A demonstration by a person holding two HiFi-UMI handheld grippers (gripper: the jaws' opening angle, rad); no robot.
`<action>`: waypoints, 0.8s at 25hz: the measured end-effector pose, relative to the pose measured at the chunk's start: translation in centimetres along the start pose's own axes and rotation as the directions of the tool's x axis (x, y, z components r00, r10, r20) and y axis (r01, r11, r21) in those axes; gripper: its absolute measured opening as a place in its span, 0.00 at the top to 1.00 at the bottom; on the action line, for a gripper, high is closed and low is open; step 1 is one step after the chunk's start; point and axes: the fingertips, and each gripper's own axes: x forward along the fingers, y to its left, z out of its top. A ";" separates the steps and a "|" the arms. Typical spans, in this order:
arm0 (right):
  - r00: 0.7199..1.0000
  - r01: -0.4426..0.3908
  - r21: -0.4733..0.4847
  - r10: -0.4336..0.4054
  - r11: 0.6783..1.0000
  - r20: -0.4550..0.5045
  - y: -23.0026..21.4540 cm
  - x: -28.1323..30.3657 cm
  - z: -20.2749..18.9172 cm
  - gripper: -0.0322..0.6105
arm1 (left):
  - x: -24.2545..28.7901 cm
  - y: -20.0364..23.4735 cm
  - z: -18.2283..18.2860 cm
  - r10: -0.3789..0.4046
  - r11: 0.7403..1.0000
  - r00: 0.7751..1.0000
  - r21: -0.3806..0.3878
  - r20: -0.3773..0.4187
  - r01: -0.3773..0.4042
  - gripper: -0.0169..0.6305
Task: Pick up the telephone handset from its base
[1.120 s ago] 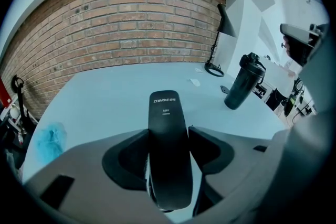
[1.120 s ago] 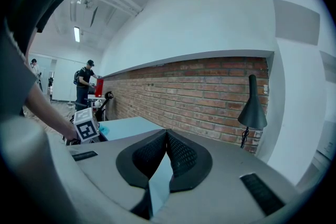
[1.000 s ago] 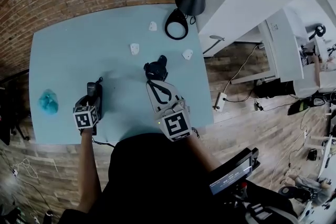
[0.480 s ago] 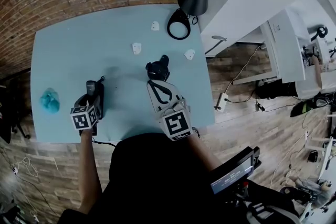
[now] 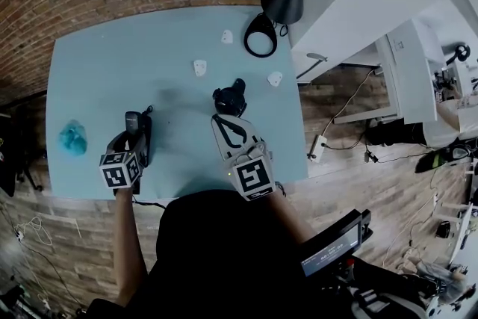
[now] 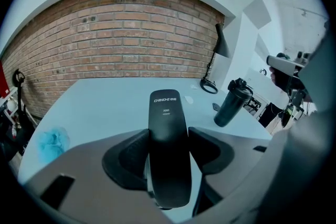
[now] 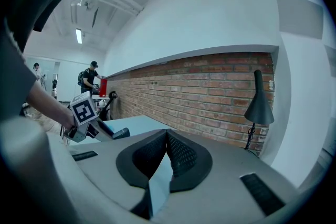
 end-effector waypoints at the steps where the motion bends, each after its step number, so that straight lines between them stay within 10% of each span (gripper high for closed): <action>1: 1.000 -0.003 0.000 0.003 1.000 -0.001 0.0 0.1 0.0 0.94 | 0.0 -0.1 0.0 -0.003 1.000 1.000 -0.001 0.003 0.003 0.56; 20: 0.993 -0.101 0.040 0.103 0.994 -0.053 3.6 2.5 -1.7 0.94 | -2.5 -1.2 -2.5 -0.055 0.998 0.998 -0.025 0.015 0.055 0.57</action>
